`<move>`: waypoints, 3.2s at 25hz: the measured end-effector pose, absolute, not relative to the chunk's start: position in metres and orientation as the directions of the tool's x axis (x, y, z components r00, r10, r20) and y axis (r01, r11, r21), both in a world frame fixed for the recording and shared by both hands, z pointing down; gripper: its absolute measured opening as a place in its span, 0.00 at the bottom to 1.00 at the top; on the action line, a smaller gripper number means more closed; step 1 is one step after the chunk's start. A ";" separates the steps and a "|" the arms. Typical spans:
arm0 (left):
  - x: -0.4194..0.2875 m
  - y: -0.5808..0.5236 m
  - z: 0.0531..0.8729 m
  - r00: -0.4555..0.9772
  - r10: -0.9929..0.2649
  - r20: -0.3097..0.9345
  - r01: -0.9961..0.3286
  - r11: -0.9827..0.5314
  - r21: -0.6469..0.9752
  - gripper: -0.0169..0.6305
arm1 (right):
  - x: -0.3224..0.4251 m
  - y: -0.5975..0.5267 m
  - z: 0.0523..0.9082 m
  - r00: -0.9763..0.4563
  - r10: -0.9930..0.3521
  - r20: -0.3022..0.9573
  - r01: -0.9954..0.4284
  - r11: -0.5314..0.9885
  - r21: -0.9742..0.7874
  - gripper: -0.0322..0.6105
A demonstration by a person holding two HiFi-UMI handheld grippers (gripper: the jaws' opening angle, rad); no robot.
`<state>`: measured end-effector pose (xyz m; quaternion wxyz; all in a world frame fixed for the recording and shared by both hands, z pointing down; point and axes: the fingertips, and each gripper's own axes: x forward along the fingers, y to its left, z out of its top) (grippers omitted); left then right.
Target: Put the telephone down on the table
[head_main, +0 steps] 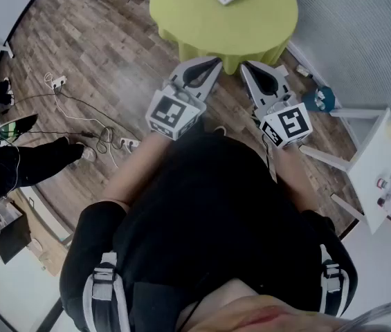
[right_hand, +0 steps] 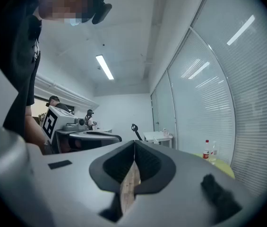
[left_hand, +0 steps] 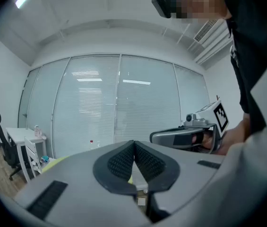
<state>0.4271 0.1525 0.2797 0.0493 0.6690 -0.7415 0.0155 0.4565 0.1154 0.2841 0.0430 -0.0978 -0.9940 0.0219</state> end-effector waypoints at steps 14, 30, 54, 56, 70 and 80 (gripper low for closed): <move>0.417 0.159 0.278 -0.131 -0.987 0.092 -0.990 0.135 0.046 0.04 | 0.448 0.122 0.278 -0.977 0.205 0.056 0.203 0.978 -0.042 0.08; 0.347 0.181 0.278 -0.115 -0.988 0.101 -0.992 0.120 0.046 0.04 | 0.377 0.144 0.284 -0.975 0.196 0.104 0.192 0.980 -0.050 0.08; 0.156 0.252 0.280 0.024 -0.997 0.072 -0.997 -0.018 0.078 0.04 | 0.192 0.224 0.299 -0.975 0.068 0.213 0.068 0.998 -0.005 0.08; 0.143 0.261 0.282 0.032 -0.997 0.074 -0.997 -0.026 0.077 0.04 | 0.180 0.233 0.301 -0.976 0.062 0.209 0.063 0.998 -0.005 0.08; 0.103 0.245 0.300 0.047 -0.992 0.115 -0.996 -0.038 0.083 0.04 | 0.143 0.212 0.306 -0.983 0.035 0.178 0.023 0.998 -0.067 0.08; 0.067 0.180 0.304 0.050 -0.987 0.151 -0.997 -0.041 0.068 0.04 | 0.104 0.144 0.313 -0.984 0.049 0.171 0.034 0.996 -0.086 0.08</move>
